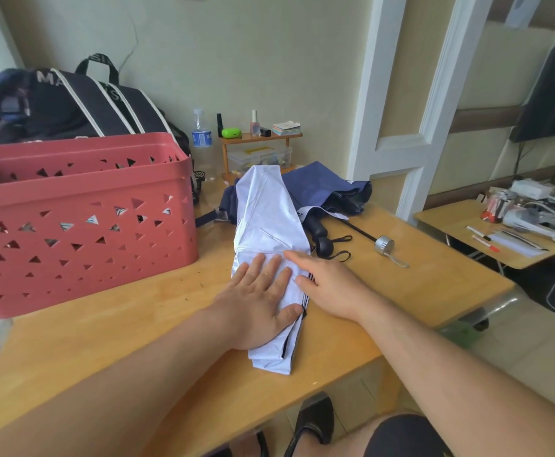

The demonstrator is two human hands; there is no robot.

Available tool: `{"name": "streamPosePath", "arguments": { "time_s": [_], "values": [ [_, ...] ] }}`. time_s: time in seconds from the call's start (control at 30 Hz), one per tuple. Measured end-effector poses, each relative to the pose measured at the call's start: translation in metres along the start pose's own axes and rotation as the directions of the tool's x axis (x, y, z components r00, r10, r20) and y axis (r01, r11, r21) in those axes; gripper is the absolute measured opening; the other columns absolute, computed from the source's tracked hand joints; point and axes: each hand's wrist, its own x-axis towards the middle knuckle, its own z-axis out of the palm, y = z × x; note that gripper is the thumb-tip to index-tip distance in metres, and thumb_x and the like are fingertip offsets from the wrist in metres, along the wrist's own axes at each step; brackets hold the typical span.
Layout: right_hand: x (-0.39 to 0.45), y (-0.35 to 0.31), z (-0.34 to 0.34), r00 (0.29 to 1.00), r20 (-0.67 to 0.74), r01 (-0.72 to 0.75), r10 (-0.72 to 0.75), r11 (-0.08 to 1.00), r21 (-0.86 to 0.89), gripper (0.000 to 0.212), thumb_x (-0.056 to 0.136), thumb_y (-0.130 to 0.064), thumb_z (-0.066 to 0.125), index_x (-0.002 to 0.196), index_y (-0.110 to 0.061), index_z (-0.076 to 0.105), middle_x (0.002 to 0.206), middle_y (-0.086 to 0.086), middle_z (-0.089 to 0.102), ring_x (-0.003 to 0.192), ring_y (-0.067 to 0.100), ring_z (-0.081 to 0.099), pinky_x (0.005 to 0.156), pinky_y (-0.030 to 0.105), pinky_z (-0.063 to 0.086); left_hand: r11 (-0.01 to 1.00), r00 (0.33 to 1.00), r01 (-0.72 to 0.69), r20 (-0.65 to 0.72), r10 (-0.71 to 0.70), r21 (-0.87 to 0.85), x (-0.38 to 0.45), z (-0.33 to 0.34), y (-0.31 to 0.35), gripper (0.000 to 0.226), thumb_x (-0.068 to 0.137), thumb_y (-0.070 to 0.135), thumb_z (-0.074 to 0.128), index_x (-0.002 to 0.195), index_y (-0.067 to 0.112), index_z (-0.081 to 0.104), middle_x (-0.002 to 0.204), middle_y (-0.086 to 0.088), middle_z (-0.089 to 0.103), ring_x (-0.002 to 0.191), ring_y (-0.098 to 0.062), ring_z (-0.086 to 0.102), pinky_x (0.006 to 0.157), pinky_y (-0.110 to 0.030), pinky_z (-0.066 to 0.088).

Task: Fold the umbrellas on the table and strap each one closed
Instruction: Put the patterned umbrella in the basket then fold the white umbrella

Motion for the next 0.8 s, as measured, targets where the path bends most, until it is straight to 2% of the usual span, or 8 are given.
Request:
{"name": "streamPosePath", "arguments": {
  "time_s": [0.1,0.3,0.43,0.53,0.6,0.67,0.73,0.8],
  "values": [
    [0.001,0.000,0.001,0.999,0.024,0.030,-0.028,0.998,-0.057,0.051,0.108,-0.021,0.049,0.158,-0.027,0.043,0.164,-0.015,0.036,0.151,0.001,0.030,0.125,0.029,0.024,0.994,0.997,-0.077,0.007,0.076,0.072,-0.015,-0.001,0.003,0.099,0.080,0.075,-0.016,0.163,0.020,-0.017,0.167,-0.001,-0.032,0.150,-0.025,-0.038,0.125,-0.047,-0.020],
    [0.002,0.002,0.002,0.999,0.038,0.024,-0.024,1.000,-0.005,0.045,0.109,-0.014,0.045,0.153,-0.023,0.051,0.162,-0.016,0.039,0.148,-0.007,0.027,0.126,0.023,0.018,0.972,0.969,-0.193,0.129,0.209,-0.132,-0.066,0.001,0.008,0.074,0.105,0.064,0.009,0.161,0.027,-0.024,0.166,0.009,-0.034,0.149,-0.011,-0.039,0.126,-0.035,-0.019],
    [0.001,0.002,0.002,0.999,0.035,0.011,-0.013,0.998,0.057,0.043,0.107,-0.026,0.051,0.150,-0.029,0.054,0.159,-0.023,0.040,0.146,-0.013,0.024,0.122,0.016,0.016,0.945,0.934,-0.291,0.167,0.314,-0.151,-0.103,-0.004,0.007,0.073,0.107,0.063,0.015,0.161,0.032,-0.023,0.163,0.015,-0.038,0.146,-0.003,-0.041,0.124,-0.032,-0.022],
    [0.000,0.001,0.002,0.999,0.037,0.013,-0.015,0.999,0.047,0.046,0.104,-0.039,0.057,0.150,-0.033,0.054,0.159,-0.026,0.038,0.147,-0.013,0.022,0.122,0.017,0.018,0.920,0.902,-0.302,0.238,0.361,-0.250,-0.093,0.000,-0.009,0.074,0.098,0.078,0.018,0.162,0.048,-0.003,0.164,0.030,-0.024,0.148,0.007,-0.032,0.125,-0.029,-0.015],
    [0.000,0.000,0.002,0.999,0.050,0.015,-0.015,1.000,0.013,0.050,0.103,-0.041,0.059,0.152,-0.032,0.051,0.160,-0.026,0.036,0.149,-0.011,0.021,0.123,0.019,0.017,0.911,0.914,-0.188,0.274,0.300,-0.368,-0.081,-0.012,-0.018,0.065,0.084,0.094,0.026,0.145,0.071,0.032,0.162,0.041,0.012,0.153,0.013,0.000,0.129,-0.033,0.010],
    [0.000,-0.001,0.003,0.999,0.049,0.015,-0.016,1.000,0.004,0.053,0.102,-0.042,0.061,0.153,-0.031,0.049,0.161,-0.025,0.035,0.150,-0.009,0.020,0.125,0.022,0.017,0.890,0.977,-0.071,0.146,0.153,-0.450,-0.063,-0.031,-0.020,0.052,0.090,0.083,0.044,0.123,0.051,0.069,0.132,0.026,0.066,0.128,0.000,0.056,0.108,-0.027,0.044],
    [0.001,0.000,0.004,0.999,0.052,0.018,-0.018,1.000,0.000,0.057,0.101,-0.046,0.061,0.155,-0.033,0.047,0.162,-0.024,0.033,0.150,-0.010,0.019,0.125,0.022,0.017,0.925,0.988,-0.102,-0.147,0.051,-0.365,-0.042,-0.047,-0.017,0.040,0.100,0.063,0.052,0.121,0.036,0.073,0.118,0.014,0.074,0.110,-0.010,0.065,0.095,-0.027,0.050],
    [0.001,-0.002,0.004,0.998,0.062,0.015,-0.013,1.000,-0.025,0.060,0.101,-0.049,0.060,0.157,-0.034,0.043,0.163,-0.024,0.031,0.151,-0.008,0.018,0.123,0.019,0.017,0.950,0.966,-0.109,-0.255,0.033,-0.292,-0.023,-0.048,-0.014,0.052,0.101,0.059,0.051,0.146,0.034,0.055,0.146,0.010,0.060,0.132,-0.015,0.055,0.103,-0.026,0.042]
  ]
}}
